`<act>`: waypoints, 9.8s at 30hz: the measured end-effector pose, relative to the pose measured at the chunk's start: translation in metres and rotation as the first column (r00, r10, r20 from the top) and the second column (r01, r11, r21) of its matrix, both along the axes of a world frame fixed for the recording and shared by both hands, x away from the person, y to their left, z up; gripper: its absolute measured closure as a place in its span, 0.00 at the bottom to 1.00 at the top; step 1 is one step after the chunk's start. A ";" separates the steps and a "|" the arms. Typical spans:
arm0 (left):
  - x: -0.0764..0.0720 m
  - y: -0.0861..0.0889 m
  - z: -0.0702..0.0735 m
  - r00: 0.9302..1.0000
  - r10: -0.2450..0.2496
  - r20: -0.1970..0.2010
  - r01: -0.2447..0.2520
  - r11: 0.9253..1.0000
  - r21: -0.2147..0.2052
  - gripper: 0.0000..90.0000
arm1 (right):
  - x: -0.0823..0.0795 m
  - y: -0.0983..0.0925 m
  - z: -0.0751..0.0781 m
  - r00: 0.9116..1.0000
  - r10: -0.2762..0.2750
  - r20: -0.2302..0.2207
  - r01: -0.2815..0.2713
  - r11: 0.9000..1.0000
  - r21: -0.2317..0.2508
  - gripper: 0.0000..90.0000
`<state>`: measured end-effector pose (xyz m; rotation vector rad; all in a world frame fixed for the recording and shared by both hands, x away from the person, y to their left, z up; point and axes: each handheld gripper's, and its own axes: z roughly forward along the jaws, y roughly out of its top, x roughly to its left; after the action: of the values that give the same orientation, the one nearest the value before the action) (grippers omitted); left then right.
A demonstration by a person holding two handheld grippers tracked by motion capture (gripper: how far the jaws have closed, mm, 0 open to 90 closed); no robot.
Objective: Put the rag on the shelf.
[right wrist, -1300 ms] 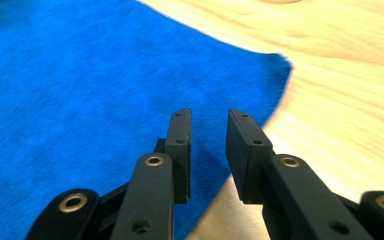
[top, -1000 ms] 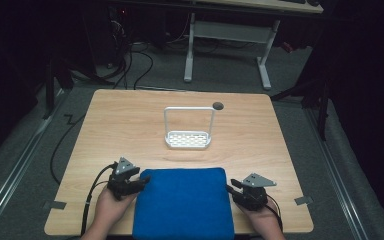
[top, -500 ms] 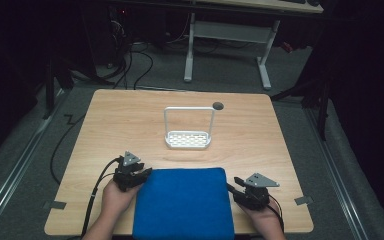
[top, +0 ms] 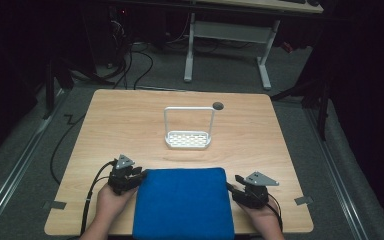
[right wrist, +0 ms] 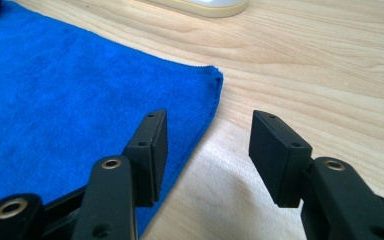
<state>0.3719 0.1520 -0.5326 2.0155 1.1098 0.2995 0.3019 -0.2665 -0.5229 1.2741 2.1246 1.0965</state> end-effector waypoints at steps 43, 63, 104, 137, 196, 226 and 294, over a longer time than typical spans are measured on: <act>-0.006 0.001 0.004 0.999 0.005 0.047 -0.001 0.996 -0.091 0.97 | 0.038 0.038 0.001 0.999 -0.026 0.022 0.027 0.999 -0.041 0.98; -0.024 -0.002 0.030 0.980 0.024 0.198 0.006 0.989 -0.146 0.97 | 0.019 0.037 0.018 0.985 -0.037 0.169 0.037 0.999 0.003 0.98; -0.055 0.004 0.074 0.892 0.102 0.441 0.023 0.963 -0.267 0.97 | -0.011 0.039 0.068 0.899 -0.074 0.431 0.042 0.996 0.083 0.98; -0.034 -0.011 0.149 0.795 0.151 0.588 0.044 0.952 -0.304 0.98 | 0.003 0.032 0.135 0.799 -0.134 0.586 0.026 0.982 0.188 0.98; 0.154 -0.029 0.181 0.810 0.197 0.553 -0.076 0.969 -0.234 0.98 | 0.194 0.020 0.190 0.822 -0.222 0.525 0.180 0.975 0.131 0.99; 0.142 -0.027 0.069 0.952 0.121 0.280 -0.071 0.980 -0.186 0.98 | 0.194 0.024 0.086 0.933 -0.179 0.313 0.172 0.984 0.050 0.99; 0.106 0.003 0.055 0.939 0.212 0.271 -0.161 0.967 -0.197 0.64 | 0.168 0.010 0.067 0.948 -0.196 0.250 0.180 0.980 0.084 0.64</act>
<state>0.4782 0.1549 -0.4776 1.6533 1.1002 0.5601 0.4702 -0.2568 -0.4559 1.2559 1.7536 1.1795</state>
